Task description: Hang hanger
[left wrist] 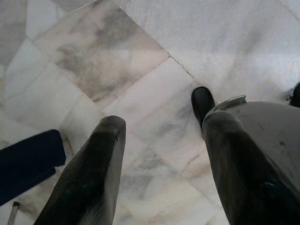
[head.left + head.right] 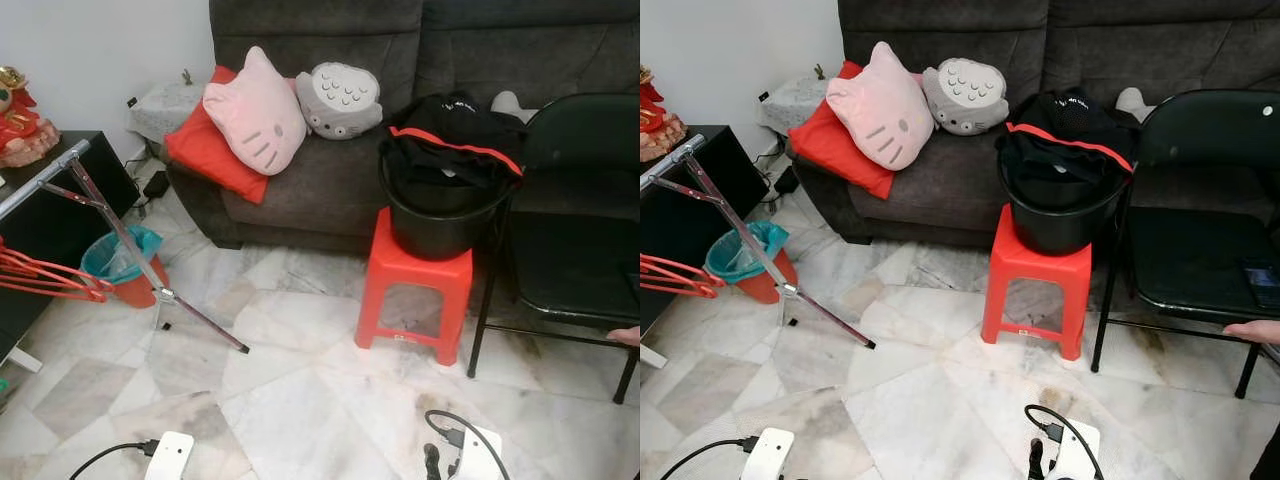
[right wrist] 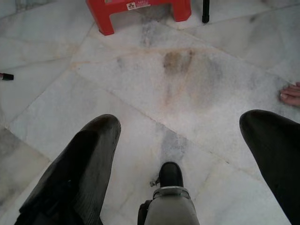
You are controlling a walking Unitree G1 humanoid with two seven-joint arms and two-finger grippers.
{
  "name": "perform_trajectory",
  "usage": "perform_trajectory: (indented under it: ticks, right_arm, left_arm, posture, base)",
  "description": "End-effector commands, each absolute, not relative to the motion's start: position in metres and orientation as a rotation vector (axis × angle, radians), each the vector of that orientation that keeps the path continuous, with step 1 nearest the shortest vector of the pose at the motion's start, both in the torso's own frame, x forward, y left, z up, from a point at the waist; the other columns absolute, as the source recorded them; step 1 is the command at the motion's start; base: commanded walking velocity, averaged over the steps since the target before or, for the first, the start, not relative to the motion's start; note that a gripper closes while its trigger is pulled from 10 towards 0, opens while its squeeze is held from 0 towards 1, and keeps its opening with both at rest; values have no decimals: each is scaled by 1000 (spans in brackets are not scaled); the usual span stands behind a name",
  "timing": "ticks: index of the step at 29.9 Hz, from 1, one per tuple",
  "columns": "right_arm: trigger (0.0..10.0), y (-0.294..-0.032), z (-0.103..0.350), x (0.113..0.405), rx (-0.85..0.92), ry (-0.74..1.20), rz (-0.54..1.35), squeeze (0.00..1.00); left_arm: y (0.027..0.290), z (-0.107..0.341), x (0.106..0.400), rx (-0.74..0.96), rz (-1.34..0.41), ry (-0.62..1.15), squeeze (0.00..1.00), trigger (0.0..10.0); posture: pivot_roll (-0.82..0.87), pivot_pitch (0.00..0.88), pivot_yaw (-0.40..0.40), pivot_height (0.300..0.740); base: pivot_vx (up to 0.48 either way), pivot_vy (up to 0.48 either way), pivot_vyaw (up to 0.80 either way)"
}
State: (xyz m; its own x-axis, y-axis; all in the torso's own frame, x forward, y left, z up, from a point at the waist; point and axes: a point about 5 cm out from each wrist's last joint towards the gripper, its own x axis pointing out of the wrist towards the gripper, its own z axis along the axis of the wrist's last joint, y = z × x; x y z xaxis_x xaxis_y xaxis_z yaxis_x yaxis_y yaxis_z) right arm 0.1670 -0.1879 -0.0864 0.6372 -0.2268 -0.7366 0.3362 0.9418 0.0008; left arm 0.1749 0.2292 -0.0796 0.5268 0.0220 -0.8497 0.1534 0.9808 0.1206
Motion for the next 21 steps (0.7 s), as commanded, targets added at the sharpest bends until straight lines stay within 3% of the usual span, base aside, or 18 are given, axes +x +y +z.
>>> perform_trajectory:
  ticks: [1, 8, 11, 13, 21]
  right_arm:
    - [10000, -186, -86, 167, 146, 803, -332, 0]
    - [10000, -189, -79, 170, 87, 701, -382, 0]
    - [10000, -226, -38, 204, -33, 378, -427, 0]
    - [10000, -236, -15, 218, -80, 241, -415, 0]
    - [10000, -229, 23, 239, -128, 47, -333, 0]
  left_arm:
    - [235, -80, 171, 195, -60, 1021, 0, 10000]
    - [236, -80, 171, 196, -55, 1021, 0, 10000]
    - [237, -79, 172, 201, -52, 1019, 0, 10000]
    - [237, -79, 172, 203, -53, 1020, 0, 10000]
    - [237, -79, 172, 207, -50, 1018, 0, 10000]
  posture:
    - [-26, 0, 94, 740]
    - [-34, 0, 90, 740]
    - [-46, 0, 95, 740]
    - [-49, 0, 96, 740]
    - [-40, 0, 89, 740]
  base:
    - [0, 0, 0]
    - [0, 0, 0]
    - [0, 0, 0]
    - [0, 0, 0]
    - [0, 0, 0]
